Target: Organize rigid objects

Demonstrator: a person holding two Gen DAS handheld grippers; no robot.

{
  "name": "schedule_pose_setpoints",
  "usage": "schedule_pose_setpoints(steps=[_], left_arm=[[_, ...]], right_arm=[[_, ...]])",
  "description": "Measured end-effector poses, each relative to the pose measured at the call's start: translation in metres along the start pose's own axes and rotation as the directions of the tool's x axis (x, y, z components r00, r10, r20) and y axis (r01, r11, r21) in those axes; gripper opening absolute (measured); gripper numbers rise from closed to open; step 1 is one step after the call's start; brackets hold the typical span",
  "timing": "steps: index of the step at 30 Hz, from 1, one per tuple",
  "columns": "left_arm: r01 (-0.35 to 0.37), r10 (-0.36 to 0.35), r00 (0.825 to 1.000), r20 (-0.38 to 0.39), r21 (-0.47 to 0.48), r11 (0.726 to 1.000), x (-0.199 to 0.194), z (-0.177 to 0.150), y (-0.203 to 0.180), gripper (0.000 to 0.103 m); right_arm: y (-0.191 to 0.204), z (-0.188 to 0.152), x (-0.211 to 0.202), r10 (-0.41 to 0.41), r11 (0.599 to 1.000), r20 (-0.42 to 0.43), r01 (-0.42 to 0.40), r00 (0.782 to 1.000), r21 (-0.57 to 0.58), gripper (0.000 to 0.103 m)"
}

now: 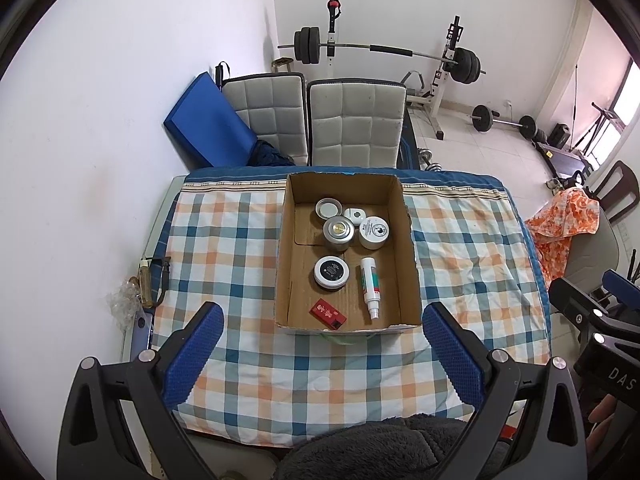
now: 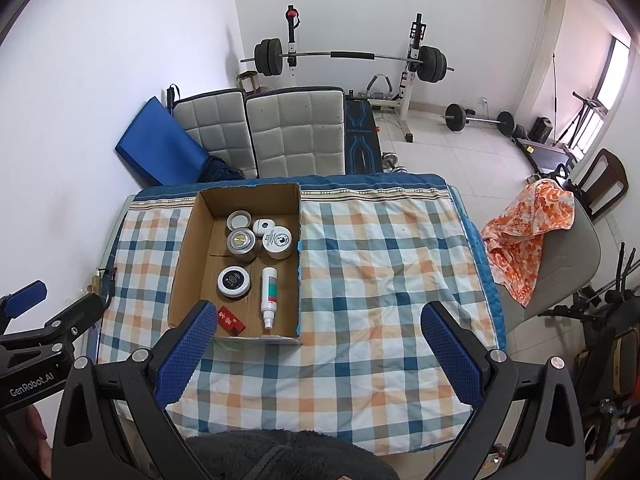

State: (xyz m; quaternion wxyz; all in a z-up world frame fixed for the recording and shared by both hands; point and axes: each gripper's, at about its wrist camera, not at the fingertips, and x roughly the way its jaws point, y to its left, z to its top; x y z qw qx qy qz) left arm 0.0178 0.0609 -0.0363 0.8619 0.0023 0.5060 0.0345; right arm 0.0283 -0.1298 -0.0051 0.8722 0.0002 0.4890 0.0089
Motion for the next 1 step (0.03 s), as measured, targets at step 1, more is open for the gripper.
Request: schedule_pose_setpoints(steps=[1], left_arm=[[0.001, -0.001, 1.000, 0.002, 0.000, 1.000, -0.0003, 0.0008, 0.0001, 0.102]], right_arm=[[0.0002, -0.0001, -0.0004, -0.001, 1.000, 0.002, 0.001, 1.000, 0.001, 0.103]])
